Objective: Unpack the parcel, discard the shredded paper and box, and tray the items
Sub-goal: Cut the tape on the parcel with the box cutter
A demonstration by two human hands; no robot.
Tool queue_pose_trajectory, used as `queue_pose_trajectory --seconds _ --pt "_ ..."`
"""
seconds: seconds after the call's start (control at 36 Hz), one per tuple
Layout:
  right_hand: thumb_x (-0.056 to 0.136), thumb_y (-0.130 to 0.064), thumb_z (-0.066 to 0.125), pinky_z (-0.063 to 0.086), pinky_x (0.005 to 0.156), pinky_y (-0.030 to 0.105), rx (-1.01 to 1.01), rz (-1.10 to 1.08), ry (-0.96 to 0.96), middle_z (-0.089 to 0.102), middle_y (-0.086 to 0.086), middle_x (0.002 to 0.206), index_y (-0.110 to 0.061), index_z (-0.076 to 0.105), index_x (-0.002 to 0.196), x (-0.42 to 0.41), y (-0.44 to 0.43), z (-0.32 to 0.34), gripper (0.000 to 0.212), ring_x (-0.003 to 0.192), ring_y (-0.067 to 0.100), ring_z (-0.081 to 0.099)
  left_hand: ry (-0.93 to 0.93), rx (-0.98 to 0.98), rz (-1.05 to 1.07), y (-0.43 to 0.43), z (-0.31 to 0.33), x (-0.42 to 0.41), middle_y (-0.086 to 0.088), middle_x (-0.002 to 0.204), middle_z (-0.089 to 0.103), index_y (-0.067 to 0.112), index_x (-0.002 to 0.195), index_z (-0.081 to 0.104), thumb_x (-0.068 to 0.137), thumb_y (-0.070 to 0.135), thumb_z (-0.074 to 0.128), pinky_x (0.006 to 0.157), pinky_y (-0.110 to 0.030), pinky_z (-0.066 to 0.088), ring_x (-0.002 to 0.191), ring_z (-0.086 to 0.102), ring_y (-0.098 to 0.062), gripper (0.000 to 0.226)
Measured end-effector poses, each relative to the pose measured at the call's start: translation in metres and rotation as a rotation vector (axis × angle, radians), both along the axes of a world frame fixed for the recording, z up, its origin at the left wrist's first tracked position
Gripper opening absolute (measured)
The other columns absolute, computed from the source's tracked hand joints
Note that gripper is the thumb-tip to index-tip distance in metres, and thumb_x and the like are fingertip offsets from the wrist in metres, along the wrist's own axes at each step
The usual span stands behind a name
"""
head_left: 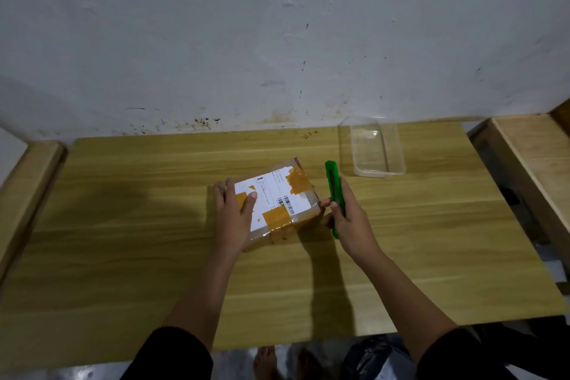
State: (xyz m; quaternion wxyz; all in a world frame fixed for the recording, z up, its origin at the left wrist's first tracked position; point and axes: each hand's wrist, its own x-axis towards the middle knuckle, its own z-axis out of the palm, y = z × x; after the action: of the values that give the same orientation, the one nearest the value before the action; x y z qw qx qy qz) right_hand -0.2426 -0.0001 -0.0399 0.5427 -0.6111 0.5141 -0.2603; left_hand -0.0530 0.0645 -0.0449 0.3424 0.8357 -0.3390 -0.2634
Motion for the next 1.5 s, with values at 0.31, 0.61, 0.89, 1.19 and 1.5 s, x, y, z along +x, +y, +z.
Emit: queue_pose_trajectory --seconds 0.31,0.61,0.89,1.19,1.5 --pt "0.099 -0.012 0.039 0.046 0.045 0.025 0.042 -0.033 -0.045 0.056 0.004 0.077 -0.026 0.033 0.142 0.002 -0.007 0.008 0.046 0.050 0.016 0.047 0.008 -0.044 0.062 -0.002 -0.001 -0.004 -0.009 0.157 0.005 0.022 0.148 0.019 0.097 0.035 0.041 0.106 -0.032 0.029 0.143 0.015 -0.023 0.058" --pt "0.098 -0.013 0.041 0.045 0.058 0.031 -0.050 0.072 0.185 0.057 0.010 0.091 -0.024 0.028 0.145 0.014 -0.017 0.011 0.050 0.057 0.013 0.045 0.029 -0.034 0.060 0.001 0.003 -0.005 -0.006 0.158 0.004 0.025 0.148 0.019 0.090 0.040 0.054 0.101 -0.028 0.030 0.143 0.014 -0.021 0.069" --pt "0.095 -0.008 0.041 0.036 0.066 0.027 -0.265 0.189 0.399 0.055 0.008 0.088 -0.017 0.028 0.146 0.023 -0.013 0.017 0.053 0.079 0.020 0.051 0.061 -0.037 0.072 0.000 0.004 -0.004 -0.005 0.158 0.002 0.027 0.148 0.017 0.090 0.040 0.055 0.106 -0.032 0.031 0.144 0.012 -0.021 0.070" --pt "0.094 -0.009 0.041 0.043 0.069 0.032 -0.304 0.235 0.565 0.056 0.016 0.099 -0.018 0.023 0.147 0.029 -0.010 0.026 0.056 0.086 0.024 0.051 0.055 -0.040 0.083 0.001 0.004 -0.005 -0.006 0.157 0.005 0.026 0.148 0.018 0.090 0.040 0.054 0.104 -0.034 0.034 0.143 0.015 -0.023 0.070" --pt "0.095 -0.017 0.040 0.036 0.065 0.030 -0.311 0.274 0.686 0.046 0.011 0.089 -0.021 0.024 0.147 0.028 -0.010 0.037 0.054 0.079 0.025 0.047 0.072 -0.053 0.106 -0.002 -0.001 -0.007 -0.006 0.158 0.002 0.024 0.149 0.015 0.092 0.038 0.052 0.107 -0.035 0.032 0.144 0.013 -0.023 0.069"
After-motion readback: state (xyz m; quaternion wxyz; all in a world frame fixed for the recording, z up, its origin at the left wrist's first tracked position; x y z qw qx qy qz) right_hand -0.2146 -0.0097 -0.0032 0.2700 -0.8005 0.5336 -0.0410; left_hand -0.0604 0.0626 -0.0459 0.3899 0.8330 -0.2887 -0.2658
